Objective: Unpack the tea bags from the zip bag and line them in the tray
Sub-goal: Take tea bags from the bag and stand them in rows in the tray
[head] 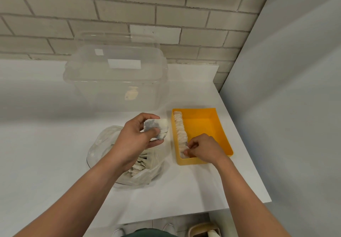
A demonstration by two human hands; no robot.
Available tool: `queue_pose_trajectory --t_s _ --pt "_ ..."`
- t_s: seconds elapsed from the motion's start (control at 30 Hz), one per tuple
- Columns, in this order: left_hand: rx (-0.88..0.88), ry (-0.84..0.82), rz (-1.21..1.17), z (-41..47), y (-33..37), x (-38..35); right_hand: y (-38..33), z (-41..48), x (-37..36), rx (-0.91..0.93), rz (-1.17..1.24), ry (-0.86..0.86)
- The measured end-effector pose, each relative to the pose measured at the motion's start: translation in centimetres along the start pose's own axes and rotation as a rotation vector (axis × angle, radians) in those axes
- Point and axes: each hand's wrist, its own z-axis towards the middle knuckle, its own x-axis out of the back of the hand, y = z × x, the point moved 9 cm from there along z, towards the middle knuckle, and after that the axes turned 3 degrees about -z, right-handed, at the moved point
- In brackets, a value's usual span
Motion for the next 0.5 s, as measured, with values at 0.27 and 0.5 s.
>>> queue_pose_trajectory --t_s 0.27,0.5 --pt "-0.011 -0.006 0.023 0.2 -0.1 -0.9 -5.3 -3.8 5.6 0.189 0.698 0.216" --pt "-0.057 -0.068 0.155 0.3 0.2 -2.1 -9.6 -4.8 6.7 0.395 0.504 0.171"
